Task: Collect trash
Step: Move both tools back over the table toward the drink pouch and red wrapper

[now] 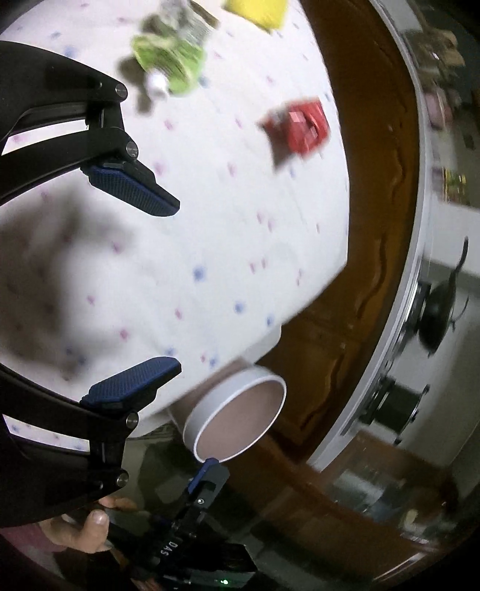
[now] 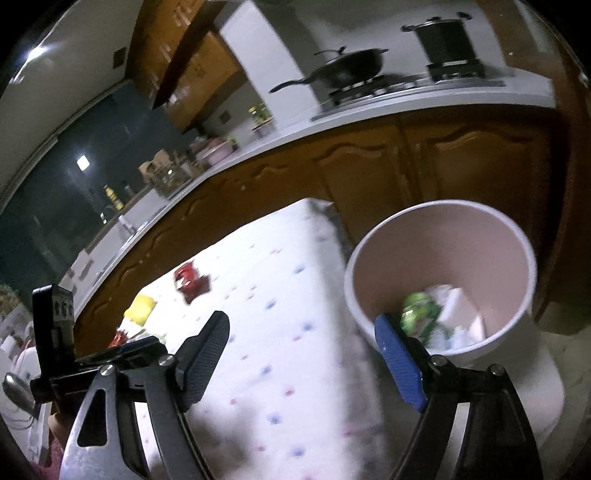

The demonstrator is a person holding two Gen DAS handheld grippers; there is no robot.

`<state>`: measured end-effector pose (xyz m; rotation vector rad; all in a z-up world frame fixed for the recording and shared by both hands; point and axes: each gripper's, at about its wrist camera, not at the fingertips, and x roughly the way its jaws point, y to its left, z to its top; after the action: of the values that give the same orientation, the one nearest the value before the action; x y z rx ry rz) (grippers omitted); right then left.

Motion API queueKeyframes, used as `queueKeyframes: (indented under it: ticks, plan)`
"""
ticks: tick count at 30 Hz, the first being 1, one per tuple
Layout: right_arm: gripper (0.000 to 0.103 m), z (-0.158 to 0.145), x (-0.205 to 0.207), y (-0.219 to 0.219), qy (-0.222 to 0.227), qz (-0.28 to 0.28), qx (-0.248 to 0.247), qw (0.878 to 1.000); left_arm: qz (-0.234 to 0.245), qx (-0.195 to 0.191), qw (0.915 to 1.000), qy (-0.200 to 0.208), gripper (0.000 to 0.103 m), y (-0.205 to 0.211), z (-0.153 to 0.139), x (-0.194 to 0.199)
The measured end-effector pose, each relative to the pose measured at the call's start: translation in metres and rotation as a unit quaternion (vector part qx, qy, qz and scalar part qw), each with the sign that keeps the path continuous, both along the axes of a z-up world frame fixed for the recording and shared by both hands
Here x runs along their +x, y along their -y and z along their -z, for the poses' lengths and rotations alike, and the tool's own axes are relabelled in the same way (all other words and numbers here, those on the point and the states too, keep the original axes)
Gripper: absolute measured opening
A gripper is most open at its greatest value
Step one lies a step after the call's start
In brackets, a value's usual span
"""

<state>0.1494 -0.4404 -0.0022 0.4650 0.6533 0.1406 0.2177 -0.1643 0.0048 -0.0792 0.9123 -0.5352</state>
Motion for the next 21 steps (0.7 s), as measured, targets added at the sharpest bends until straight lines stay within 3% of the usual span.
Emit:
queueKeyframes:
  ticks: [11, 21]
  plan:
    - [0.083, 0.010, 0.016, -0.073, -0.013, -0.065, -0.001, 0.998, -0.098, -0.004, 0.9951, -0.001, 0.081, -0.099, 0.009, -0.018]
    - [0.083, 0.010, 0.032, -0.111, -0.015, -0.105, -0.005, 0.994, -0.173, -0.011, 0.9847, -0.018, 0.081, -0.165, 0.021, -0.019]
